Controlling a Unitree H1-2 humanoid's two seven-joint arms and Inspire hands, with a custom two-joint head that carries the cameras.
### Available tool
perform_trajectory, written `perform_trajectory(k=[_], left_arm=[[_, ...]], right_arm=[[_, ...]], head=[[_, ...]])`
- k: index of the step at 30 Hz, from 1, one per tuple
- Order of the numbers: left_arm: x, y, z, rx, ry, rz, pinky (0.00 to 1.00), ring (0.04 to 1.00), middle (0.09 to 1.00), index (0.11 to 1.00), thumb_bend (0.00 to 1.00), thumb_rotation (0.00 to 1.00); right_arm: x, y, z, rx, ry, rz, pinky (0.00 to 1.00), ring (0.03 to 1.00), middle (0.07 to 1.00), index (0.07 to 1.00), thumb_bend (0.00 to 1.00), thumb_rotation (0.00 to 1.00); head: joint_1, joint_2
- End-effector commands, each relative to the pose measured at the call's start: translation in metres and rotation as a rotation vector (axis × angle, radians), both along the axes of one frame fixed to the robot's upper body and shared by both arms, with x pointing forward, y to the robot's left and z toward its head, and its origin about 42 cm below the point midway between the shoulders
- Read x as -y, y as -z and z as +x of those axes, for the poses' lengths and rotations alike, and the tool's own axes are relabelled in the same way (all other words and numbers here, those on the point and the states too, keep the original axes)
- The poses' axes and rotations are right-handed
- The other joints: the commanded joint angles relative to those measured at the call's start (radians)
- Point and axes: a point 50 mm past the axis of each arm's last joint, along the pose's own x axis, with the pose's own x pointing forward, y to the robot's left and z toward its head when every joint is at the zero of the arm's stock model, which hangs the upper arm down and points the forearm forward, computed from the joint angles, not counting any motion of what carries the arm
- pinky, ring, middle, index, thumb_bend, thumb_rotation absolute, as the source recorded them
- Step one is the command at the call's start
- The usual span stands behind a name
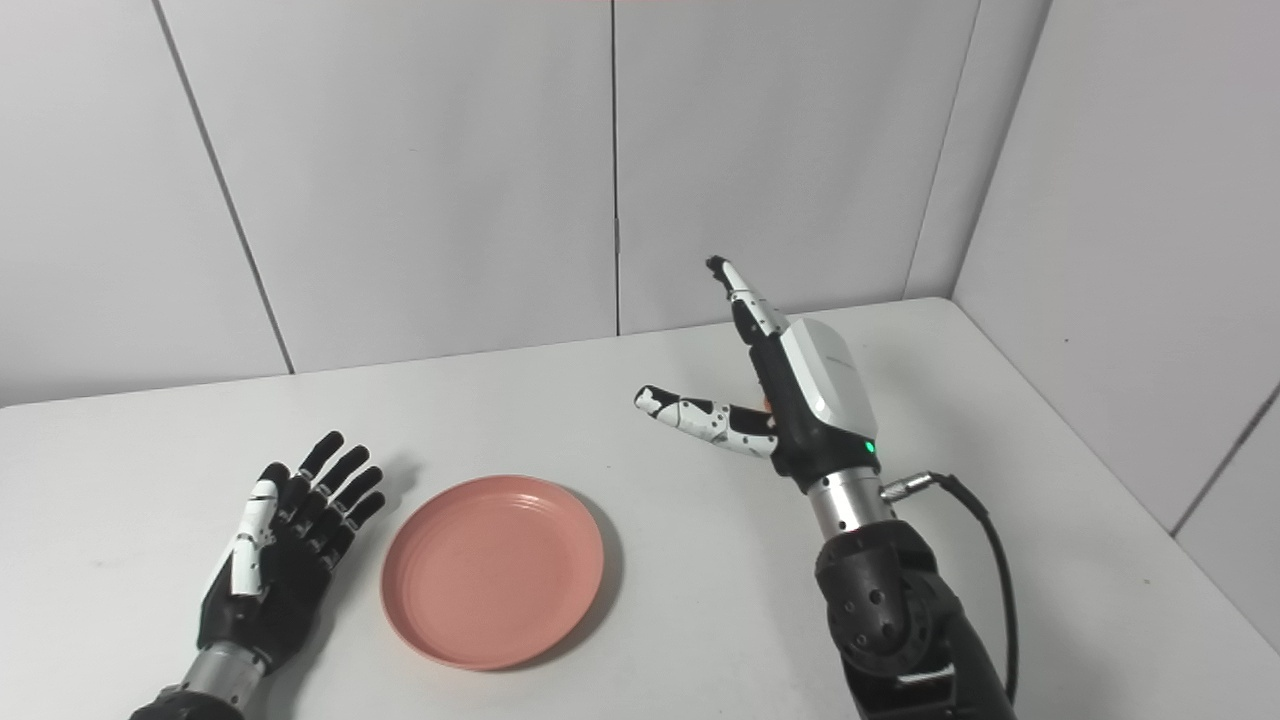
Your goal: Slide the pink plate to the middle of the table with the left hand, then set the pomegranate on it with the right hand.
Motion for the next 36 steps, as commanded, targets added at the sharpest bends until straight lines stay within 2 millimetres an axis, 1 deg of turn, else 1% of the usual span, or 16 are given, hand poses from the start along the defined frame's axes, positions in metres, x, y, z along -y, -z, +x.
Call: perform_trajectory(k=[1,2,3,5,7,13,14,19,26,33,36], left_arm=[[-0.008,0.013,-0.008,-0.05,-0.014,0.014,0.92,0.898,0.905,0.904,0.35,1.0],[-0.008,0.013,-0.008,-0.048,-0.014,0.017,0.92,0.899,0.905,0.905,0.34,1.0],[-0.009,0.014,-0.009,-0.048,-0.014,0.019,0.92,0.899,0.905,0.905,0.34,1.0],[-0.01,0.015,-0.008,-0.049,-0.012,0.016,0.92,0.9,0.907,0.907,0.33,1.0],[-0.011,0.016,-0.008,-0.051,-0.012,0.016,0.93,0.905,0.913,0.913,0.33,1.0],[-0.014,0.018,-0.009,-0.058,-0.013,0.014,0.93,0.909,0.915,0.912,0.32,1.0],[-0.014,0.018,-0.009,-0.059,-0.013,0.014,0.93,0.909,0.914,0.91,0.32,1.0],[-0.013,0.016,-0.01,-0.062,-0.016,0.013,0.93,0.903,0.908,0.903,0.32,1.0],[-0.015,0.016,-0.01,-0.069,-0.014,0.004,0.93,0.907,0.911,0.906,0.32,1.0],[-0.016,0.017,-0.009,-0.071,-0.011,0.0,0.93,0.906,0.913,0.911,0.32,1.0],[-0.017,0.017,-0.01,-0.071,-0.016,0.003,0.92,0.903,0.909,0.904,0.32,1.0]], right_arm=[[0.01,-0.02,0.008,0.079,0.049,-0.041,0.77,0.876,0.928,0.945,0.83,0.68],[0.014,-0.021,0.009,0.082,0.062,-0.055,0.77,0.877,0.929,0.942,0.83,0.66],[0.02,-0.021,0.011,0.077,0.095,-0.078,0.77,0.877,0.929,0.942,0.84,0.66],[0.031,-0.023,0.015,0.069,0.142,-0.107,0.78,0.879,0.929,0.941,0.87,0.66],[0.042,-0.024,0.018,0.059,0.175,-0.124,0.78,0.884,0.931,0.944,0.88,0.65],[0.061,-0.025,0.024,0.027,0.247,-0.164,0.76,0.871,0.931,0.945,0.88,0.56],[0.062,-0.024,0.025,0.022,0.252,-0.166,0.75,0.868,0.93,0.948,0.88,0.53],[0.071,-0.019,0.034,-0.029,0.284,-0.188,0.72,0.864,0.931,0.952,0.88,0.49],[0.083,-0.005,0.054,-0.141,0.314,-0.22,0.72,0.863,0.936,0.965,0.91,0.49],[0.089,0.008,0.07,-0.211,0.314,-0.222,0.72,0.854,0.928,0.951,0.96,0.46],[0.091,0.017,0.08,-0.233,0.312,-0.223,0.72,0.852,0.924,0.94,0.96,0.46]], head=[[-0.016,-0.006],[-0.021,-0.008],[-0.024,-0.009],[-0.025,-0.009],[-0.029,-0.01],[-0.041,-0.012],[-0.041,-0.012],[-0.042,-0.01],[-0.049,-0.006],[-0.041,-0.005],[-0.042,-0.002]])
